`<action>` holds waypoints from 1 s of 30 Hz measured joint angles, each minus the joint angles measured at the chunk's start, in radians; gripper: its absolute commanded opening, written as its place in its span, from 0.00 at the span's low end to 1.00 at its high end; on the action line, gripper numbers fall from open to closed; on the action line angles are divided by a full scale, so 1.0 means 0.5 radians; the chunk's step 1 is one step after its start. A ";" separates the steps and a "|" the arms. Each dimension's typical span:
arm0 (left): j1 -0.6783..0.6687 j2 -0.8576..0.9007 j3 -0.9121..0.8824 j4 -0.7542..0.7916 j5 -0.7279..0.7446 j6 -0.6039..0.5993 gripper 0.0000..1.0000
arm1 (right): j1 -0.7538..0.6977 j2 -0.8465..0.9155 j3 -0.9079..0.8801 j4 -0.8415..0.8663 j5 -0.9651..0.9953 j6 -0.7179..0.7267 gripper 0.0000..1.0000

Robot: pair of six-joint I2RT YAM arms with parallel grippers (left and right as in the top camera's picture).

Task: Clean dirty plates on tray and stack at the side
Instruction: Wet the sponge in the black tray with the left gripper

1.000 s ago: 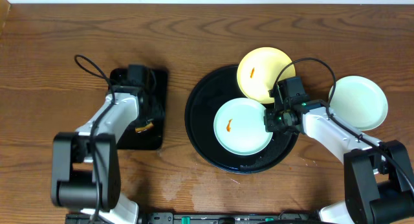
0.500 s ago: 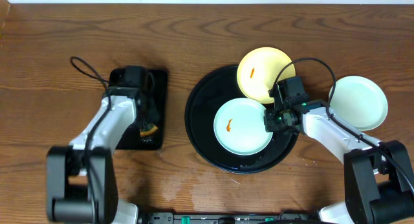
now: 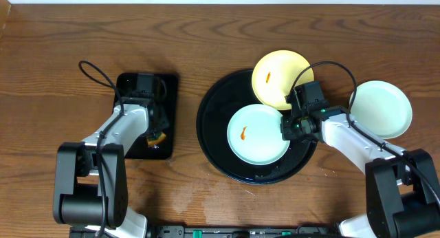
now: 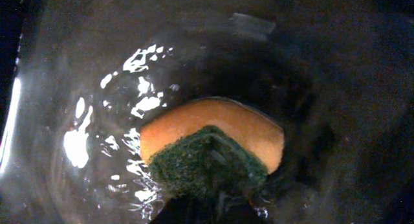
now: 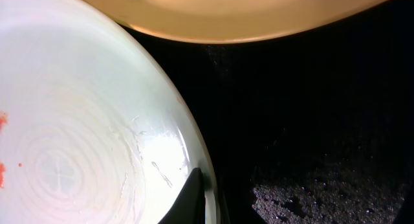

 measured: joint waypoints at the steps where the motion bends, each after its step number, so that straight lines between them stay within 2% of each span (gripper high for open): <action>1: 0.000 0.000 0.000 -0.001 0.000 -0.002 0.08 | 0.000 -0.001 0.000 0.000 0.000 0.000 0.05; 4: 0.000 -0.014 0.000 -0.015 -0.001 -0.003 0.08 | 0.000 -0.001 0.000 0.000 0.001 0.000 0.05; 5: 0.001 -0.027 0.000 -0.027 -0.001 -0.002 0.13 | 0.000 -0.001 0.000 0.000 0.001 0.000 0.06; 6: 0.001 -0.046 0.000 -0.037 -0.001 -0.002 0.24 | 0.000 0.000 0.000 0.000 0.001 0.000 0.06; 9: 0.001 -0.147 0.000 -0.041 -0.001 0.011 0.47 | 0.000 0.000 0.000 0.000 0.001 0.000 0.06; 11: 0.001 -0.235 0.001 -0.050 -0.004 0.010 0.50 | 0.000 0.000 0.000 0.000 0.001 0.000 0.06; 17: 0.001 -0.298 0.002 -0.175 0.024 0.031 0.51 | 0.000 0.000 0.000 0.000 0.001 0.000 0.07; 20: 0.001 -0.298 -0.027 -0.155 0.063 0.035 0.49 | 0.000 0.000 0.000 0.000 0.001 0.000 0.07; 21: 0.001 -0.296 -0.047 -0.137 0.069 0.034 0.45 | 0.001 0.000 0.000 0.000 0.002 0.000 0.07; 26: 0.001 -0.232 -0.179 0.095 0.084 0.035 0.19 | 0.001 0.000 0.000 0.000 0.001 0.000 0.07; 27: 0.001 -0.209 -0.201 0.144 0.083 0.031 0.08 | 0.001 0.000 0.000 0.000 0.001 0.000 0.07; 30: 0.001 -0.179 -0.217 0.180 0.082 0.040 0.07 | 0.001 0.000 0.000 0.000 0.001 0.000 0.07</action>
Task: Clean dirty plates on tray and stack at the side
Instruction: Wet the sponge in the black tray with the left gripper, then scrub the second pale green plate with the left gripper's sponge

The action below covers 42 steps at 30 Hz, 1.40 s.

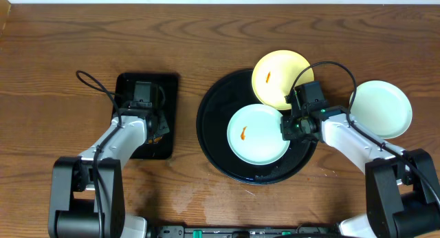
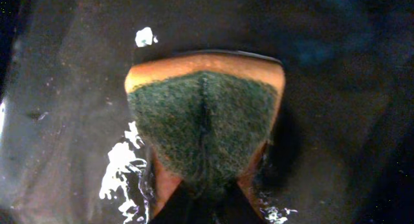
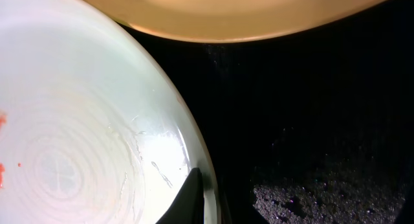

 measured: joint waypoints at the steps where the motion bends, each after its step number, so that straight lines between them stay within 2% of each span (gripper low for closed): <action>1: 0.000 0.000 0.000 -0.004 0.000 0.002 0.08 | 0.000 0.000 0.000 0.000 0.000 0.001 0.07; 4: 0.000 -0.005 0.027 -0.087 0.001 0.002 0.08 | 0.000 0.000 0.000 0.001 0.000 0.000 0.01; 8: 0.000 -0.083 0.112 -0.384 0.097 0.016 0.07 | -0.001 -0.005 0.000 0.008 -0.001 0.000 0.01; 11: -0.008 -0.204 0.205 -0.491 0.227 0.029 0.07 | -0.001 -0.005 0.000 0.009 -0.001 0.000 0.01; 15: -0.106 -0.401 0.339 -0.488 0.378 0.041 0.07 | -0.001 -0.005 0.000 0.010 -0.001 0.002 0.01; 19: -0.332 -0.484 0.365 -0.460 0.495 0.033 0.07 | -0.001 -0.005 0.000 0.010 0.002 0.064 0.01; 24: -0.684 -0.389 0.365 -0.252 0.556 -0.063 0.08 | -0.001 -0.005 -0.001 0.012 0.014 0.163 0.01; 32: -1.154 -0.050 0.365 0.279 0.594 -0.317 0.08 | 0.000 -0.005 -0.002 0.013 0.016 0.196 0.01; 39: -1.312 0.262 0.365 0.633 0.764 -0.520 0.07 | 0.000 -0.005 -0.002 0.013 0.015 0.200 0.01; 42: -1.319 0.385 0.365 0.650 0.841 -0.587 0.08 | 0.000 -0.005 -0.002 0.013 0.016 0.200 0.01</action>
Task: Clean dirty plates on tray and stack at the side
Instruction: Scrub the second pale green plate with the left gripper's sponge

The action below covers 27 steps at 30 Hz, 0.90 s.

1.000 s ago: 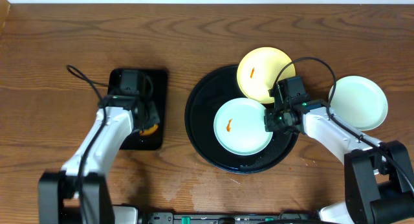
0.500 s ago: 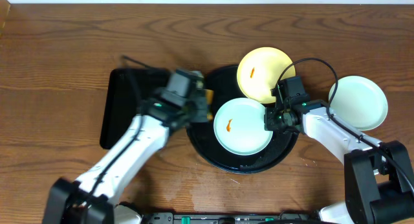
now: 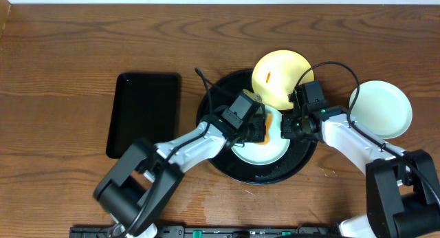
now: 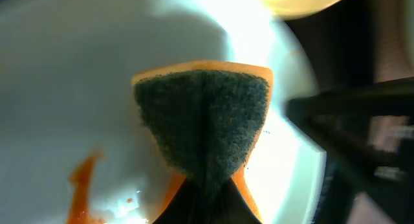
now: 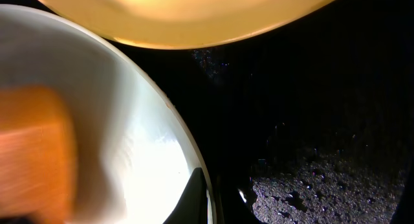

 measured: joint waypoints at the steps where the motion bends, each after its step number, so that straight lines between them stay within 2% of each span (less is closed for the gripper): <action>1: 0.001 0.025 0.000 -0.013 0.017 -0.012 0.07 | 0.000 0.000 0.000 0.000 0.000 0.000 0.01; 4: 0.015 0.054 0.010 -0.080 0.031 -0.044 0.07 | 0.000 0.000 0.000 -0.001 0.000 0.000 0.01; 9: 0.015 0.053 0.063 -0.235 -0.136 -0.058 0.08 | 0.002 0.001 0.000 0.000 -0.011 0.006 0.01; 16: 0.003 0.053 0.076 -0.237 -0.552 -0.070 0.07 | 0.008 0.001 0.000 -0.005 -0.018 0.021 0.01; 23: 0.003 0.055 0.076 -0.263 -0.997 0.077 0.08 | 0.008 0.001 0.001 -0.022 -0.018 0.021 0.01; 27: -0.036 0.062 0.087 -0.281 -1.144 0.194 0.07 | 0.008 0.000 0.002 -0.039 -0.038 0.024 0.01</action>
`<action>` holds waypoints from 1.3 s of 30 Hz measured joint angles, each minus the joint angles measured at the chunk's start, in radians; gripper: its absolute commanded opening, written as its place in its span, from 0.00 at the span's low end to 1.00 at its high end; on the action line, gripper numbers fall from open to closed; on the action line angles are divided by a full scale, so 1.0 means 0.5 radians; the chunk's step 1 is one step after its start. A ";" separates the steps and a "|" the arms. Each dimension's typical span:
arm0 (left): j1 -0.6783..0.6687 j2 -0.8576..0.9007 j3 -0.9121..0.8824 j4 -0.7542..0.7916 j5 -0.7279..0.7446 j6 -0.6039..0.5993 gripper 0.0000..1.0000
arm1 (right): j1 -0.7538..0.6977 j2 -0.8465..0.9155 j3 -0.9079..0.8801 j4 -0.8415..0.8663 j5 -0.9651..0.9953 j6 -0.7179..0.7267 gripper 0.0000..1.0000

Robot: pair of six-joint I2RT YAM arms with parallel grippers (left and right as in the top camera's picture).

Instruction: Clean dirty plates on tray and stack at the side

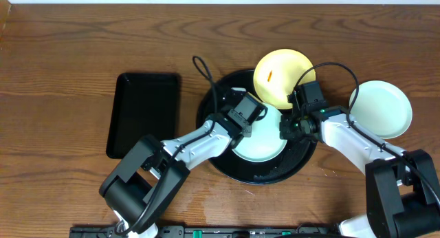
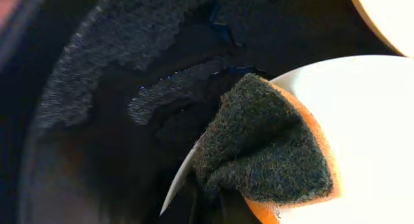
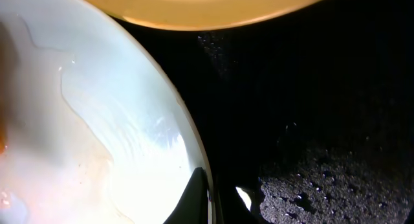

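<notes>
A pale green plate [image 1: 265, 145] lies in the round black tray [image 1: 213, 138]. My right gripper [image 1: 289, 128] is shut on its right rim, one finger [image 3: 196, 191] lying on the wet inner face [image 3: 97, 140]. My left gripper [image 1: 242, 118] is shut on an orange sponge [image 2: 272, 153], green scouring side up, pressed on the plate's far left rim [image 2: 362, 140]. No smear shows on the bare part of this plate. A yellow plate [image 1: 283, 76] with an orange smear [image 1: 270, 76] leans on the tray's far rim.
A second pale green plate [image 1: 381, 109] lies on the wooden table right of the tray. A rectangular black tray [image 1: 143, 114] sits to the left. The left arm's cable [image 1: 203, 66] loops over the table behind the round tray.
My left gripper and the sponge have gone from the plate's middle right to its far left rim. A wet film now shows on the plate, and the smear seen then is out of sight.
My left gripper was down on the sponge in the wet rectangular tray, then held it folded there. Later it was over the smeared pale green plate in the round tray, and now it is at the plate's rim. My right gripper held that plate's right rim throughout.
</notes>
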 measured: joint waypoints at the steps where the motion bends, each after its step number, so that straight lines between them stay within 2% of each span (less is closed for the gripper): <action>1: -0.008 0.001 0.006 -0.013 -0.034 0.027 0.07 | 0.000 0.000 0.000 -0.002 -0.004 0.005 0.01; 9: 0.047 0.014 0.288 -0.449 -0.506 0.146 0.07 | 0.001 0.000 0.001 -0.023 -0.040 0.038 0.01; 12: 0.156 0.013 0.464 -0.684 -0.632 0.158 0.07 | 0.001 0.000 0.002 -0.024 -0.034 0.050 0.01; 15: 0.208 -0.061 0.510 -0.874 -0.639 0.169 0.07 | 0.001 0.000 0.003 -0.023 -0.031 0.049 0.01; 19: 0.378 -0.323 0.513 -1.126 -0.491 0.171 0.08 | 0.001 0.000 0.003 -0.021 -0.028 0.026 0.01; 24: 0.847 -0.567 0.524 -1.337 -0.053 0.216 0.07 | 0.000 0.000 0.002 0.005 -0.036 -0.114 0.01; 27: 1.113 -0.559 0.443 -1.303 0.234 0.304 0.08 | -0.006 0.001 0.000 0.030 -0.053 -0.240 0.01; 31: 1.333 -0.510 0.162 -1.124 0.420 0.397 0.08 | -0.006 0.006 -0.003 0.060 -0.082 -0.361 0.01; 33: 1.387 -0.480 0.027 -0.986 0.468 0.426 0.16 | -0.006 0.006 -0.005 0.069 -0.092 -0.398 0.01; 34: 1.413 -0.467 -0.038 -0.928 0.491 0.442 0.24 | -0.006 0.007 -0.007 0.072 -0.095 -0.420 0.01; 36: 1.447 -0.457 -0.110 -0.888 0.510 0.461 0.34 | -0.006 0.007 -0.005 0.064 -0.098 -0.451 0.01; 38: 1.471 -0.457 -0.132 -0.880 0.533 0.478 0.53 | -0.006 0.005 0.007 0.019 -0.101 -0.478 0.01; 39: 1.475 -0.457 -0.132 -0.868 0.542 0.480 0.67 | -0.006 0.003 0.014 -0.011 -0.101 -0.484 0.01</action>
